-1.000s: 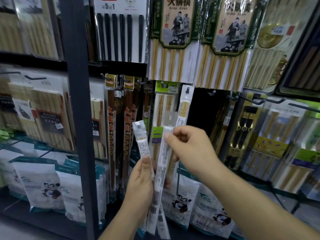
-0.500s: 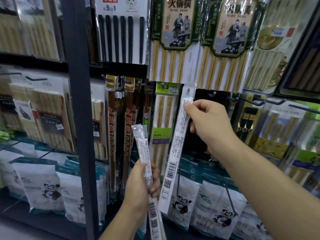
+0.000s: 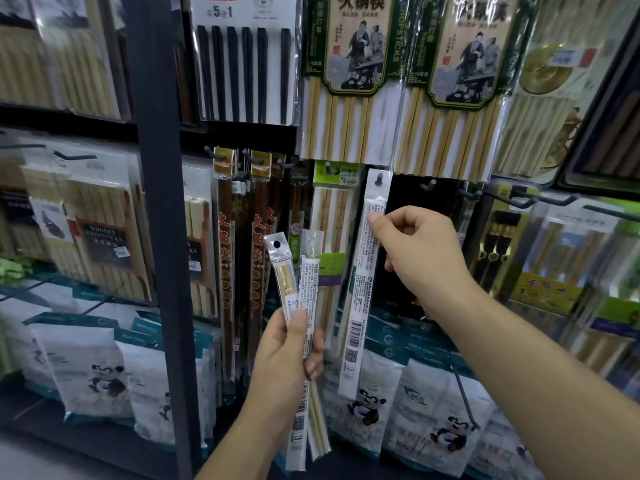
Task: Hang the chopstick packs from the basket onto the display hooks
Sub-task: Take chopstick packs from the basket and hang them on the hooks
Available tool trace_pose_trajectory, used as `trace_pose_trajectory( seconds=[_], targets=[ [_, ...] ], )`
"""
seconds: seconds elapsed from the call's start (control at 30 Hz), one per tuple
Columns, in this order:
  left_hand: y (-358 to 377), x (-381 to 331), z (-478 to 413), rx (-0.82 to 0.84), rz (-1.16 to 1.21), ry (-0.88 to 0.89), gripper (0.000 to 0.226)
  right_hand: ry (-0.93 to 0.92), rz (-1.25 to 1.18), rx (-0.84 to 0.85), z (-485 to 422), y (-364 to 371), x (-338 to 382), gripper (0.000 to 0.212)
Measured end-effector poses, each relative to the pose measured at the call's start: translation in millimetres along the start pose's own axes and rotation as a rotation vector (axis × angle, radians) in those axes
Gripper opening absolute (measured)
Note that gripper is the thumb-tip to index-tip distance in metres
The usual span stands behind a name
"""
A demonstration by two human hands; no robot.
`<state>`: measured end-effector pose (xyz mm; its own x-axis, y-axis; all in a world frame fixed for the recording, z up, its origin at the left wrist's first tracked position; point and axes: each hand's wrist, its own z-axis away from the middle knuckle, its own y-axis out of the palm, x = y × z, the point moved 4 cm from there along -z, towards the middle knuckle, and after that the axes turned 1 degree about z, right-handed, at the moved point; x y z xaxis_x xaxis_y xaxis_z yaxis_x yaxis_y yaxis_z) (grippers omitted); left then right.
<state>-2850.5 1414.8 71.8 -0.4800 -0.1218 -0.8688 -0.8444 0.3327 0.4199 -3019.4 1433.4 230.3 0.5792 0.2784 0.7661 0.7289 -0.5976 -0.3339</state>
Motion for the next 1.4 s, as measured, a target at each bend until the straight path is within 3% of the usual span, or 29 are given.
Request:
trace_pose_trajectory(
  seconds=[0.2, 0.27, 0.4, 0.53, 0.67, 0.77, 0.83, 0.97, 1.1, 1.4],
  targets=[
    [1, 2, -2, 0.046, 0.162, -0.031, 0.033, -0.05, 0.067, -0.099, 7, -5, -4, 0.03],
    [2, 3, -2, 0.036, 0.139, -0.032, 0.026, -0.081, 0.046, -0.09, 13, -4, -1, 0.028],
    [3, 5, -1, -0.012, 0.091, -0.014, 0.002, -0.067, 0.11, 0.176, 31, 15, 4, 0.022],
    [2, 4, -1, 0.024, 0.063, 0.032, 0.017, -0.029, 0.2, 0.317, 44, 30, 4, 0.035],
    [0, 5, -2, -0.004, 0.039, 0.005, 0.025, -0.001, 0.131, 0.296, 44, 30, 3, 0.039],
    [0, 6, 0, -0.026, -0.009, -0.074, 0.03, 0.023, -0.073, 0.222, 37, 21, 8, 0.023],
    [3, 6, 0, -0.028, 0.082, -0.134, 0.038, 0.025, -0.168, 0.13, 26, 10, 13, 0.018],
    [5, 5, 1, -0.041, 0.199, -0.15, 0.029, -0.01, -0.162, 0.007, 7, -7, 19, 0.028],
    [7, 3, 2, 0.008, 0.139, -0.138, 0.038, 0.008, -0.124, 0.022, 0, -6, 17, 0.03],
    [6, 1, 2, 0.03, 0.091, -0.096, 0.036, 0.045, -0.123, 0.03, -5, -1, 14, 0.035]
  ],
)
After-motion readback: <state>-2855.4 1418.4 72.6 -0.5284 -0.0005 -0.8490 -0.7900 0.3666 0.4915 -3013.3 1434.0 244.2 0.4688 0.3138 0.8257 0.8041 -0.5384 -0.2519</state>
